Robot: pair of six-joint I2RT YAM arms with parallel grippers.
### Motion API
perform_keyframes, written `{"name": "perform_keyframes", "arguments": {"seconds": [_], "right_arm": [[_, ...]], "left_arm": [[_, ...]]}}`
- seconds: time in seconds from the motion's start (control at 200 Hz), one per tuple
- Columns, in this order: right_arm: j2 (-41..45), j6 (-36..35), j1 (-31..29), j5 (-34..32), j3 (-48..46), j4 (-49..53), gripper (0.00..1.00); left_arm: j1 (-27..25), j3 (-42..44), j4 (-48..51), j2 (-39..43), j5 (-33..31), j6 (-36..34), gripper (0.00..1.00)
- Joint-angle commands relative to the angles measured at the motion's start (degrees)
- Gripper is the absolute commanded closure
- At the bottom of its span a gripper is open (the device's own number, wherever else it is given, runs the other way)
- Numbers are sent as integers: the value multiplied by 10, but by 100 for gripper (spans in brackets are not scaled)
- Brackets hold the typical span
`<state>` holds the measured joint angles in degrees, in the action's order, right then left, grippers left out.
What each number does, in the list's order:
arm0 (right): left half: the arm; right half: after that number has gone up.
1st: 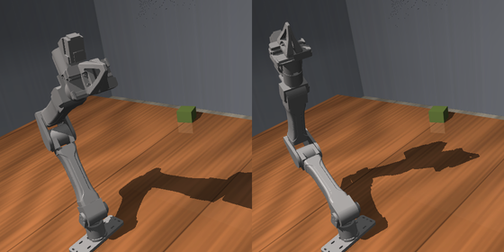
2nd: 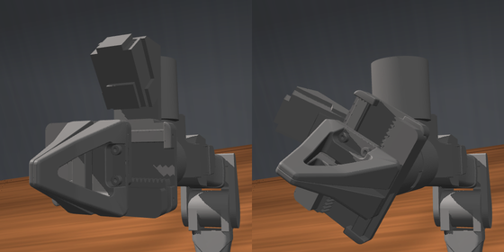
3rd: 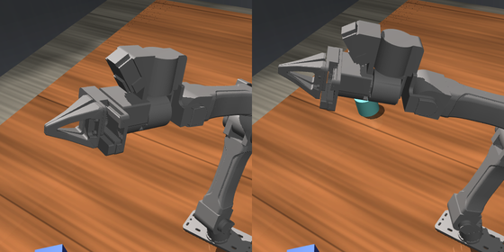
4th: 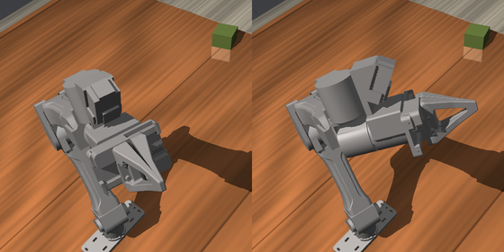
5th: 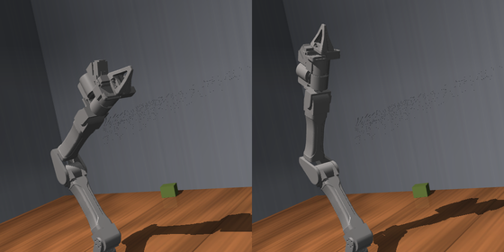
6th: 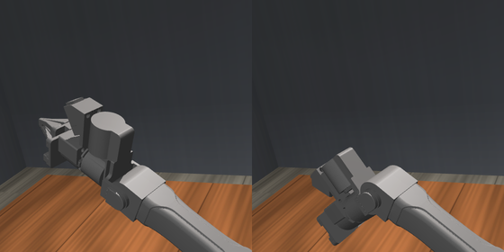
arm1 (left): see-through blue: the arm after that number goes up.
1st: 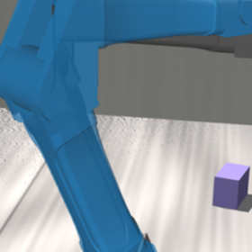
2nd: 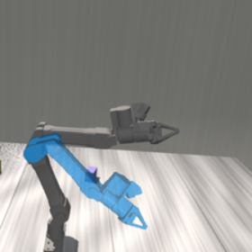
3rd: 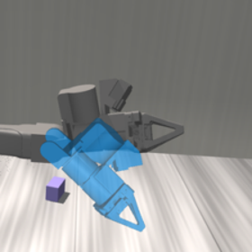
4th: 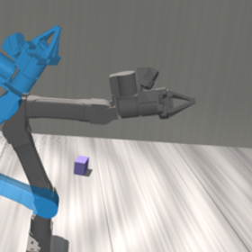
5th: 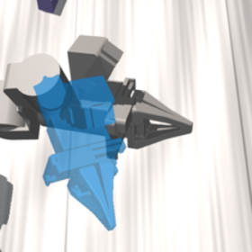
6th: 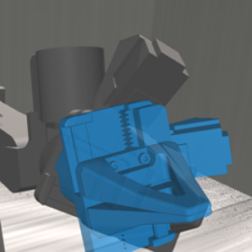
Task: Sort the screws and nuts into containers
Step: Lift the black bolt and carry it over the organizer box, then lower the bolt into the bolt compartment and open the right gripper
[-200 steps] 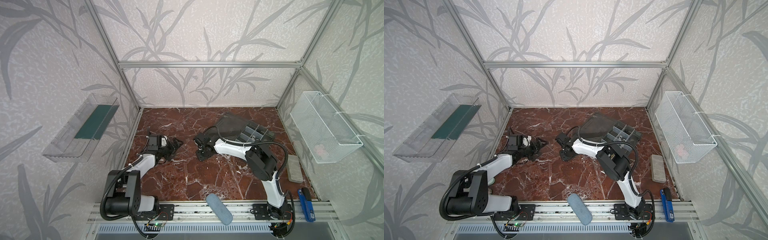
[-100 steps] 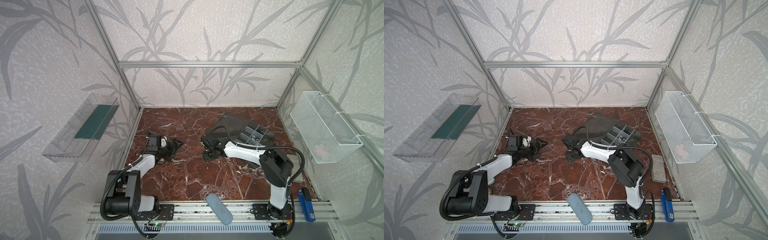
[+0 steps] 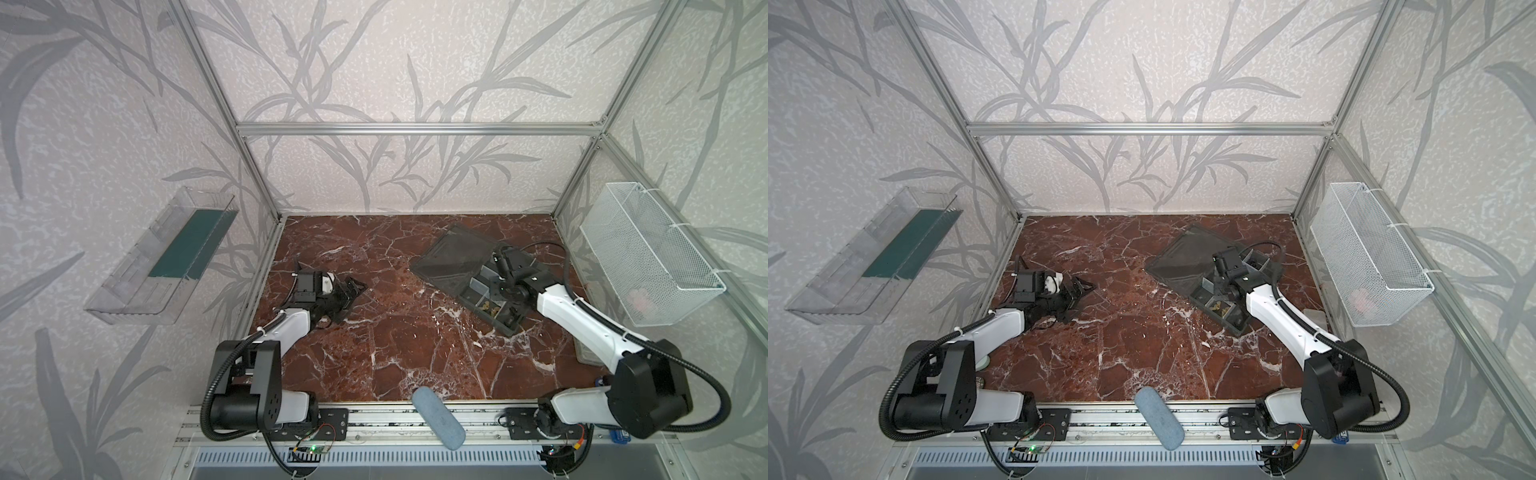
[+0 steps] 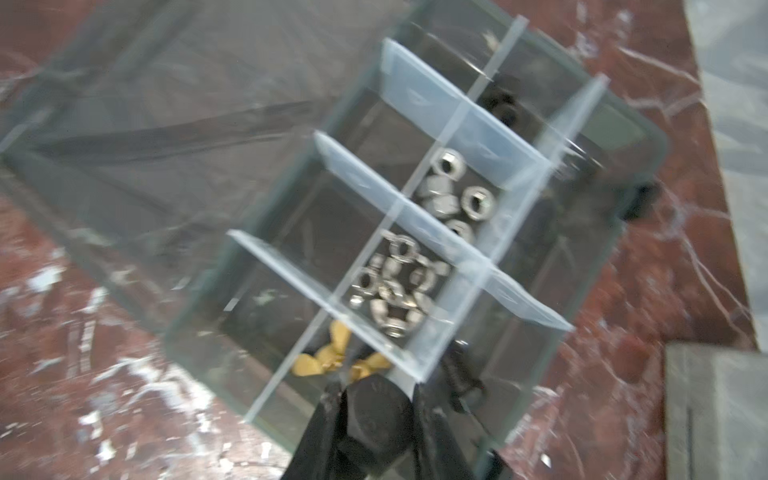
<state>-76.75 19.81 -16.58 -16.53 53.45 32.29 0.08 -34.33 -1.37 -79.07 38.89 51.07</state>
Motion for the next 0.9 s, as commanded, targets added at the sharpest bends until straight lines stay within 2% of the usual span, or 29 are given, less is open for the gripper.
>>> {"name": "perform_keyframes", "arguments": {"seconds": [0.0,0.23,0.67,0.745,0.82,0.895], "right_arm": [[30,-12,51,5,-21,12,100],[11,-32,94,10,-34,-2,100],[-74,-38,103,36,-5,-33,100],[-89,-37,103,46,7,-23,86],[-103,-38,103,53,17,-13,65],[-110,-38,103,50,22,-6,56]], "left_arm": [[3,0,-5,10,2,2,1],[3,-1,-2,11,0,2,0],[3,-6,18,25,-7,-6,1],[3,-7,17,26,-7,-7,1],[3,-8,17,27,-6,-10,1],[3,-13,25,29,-8,-16,1]]}}
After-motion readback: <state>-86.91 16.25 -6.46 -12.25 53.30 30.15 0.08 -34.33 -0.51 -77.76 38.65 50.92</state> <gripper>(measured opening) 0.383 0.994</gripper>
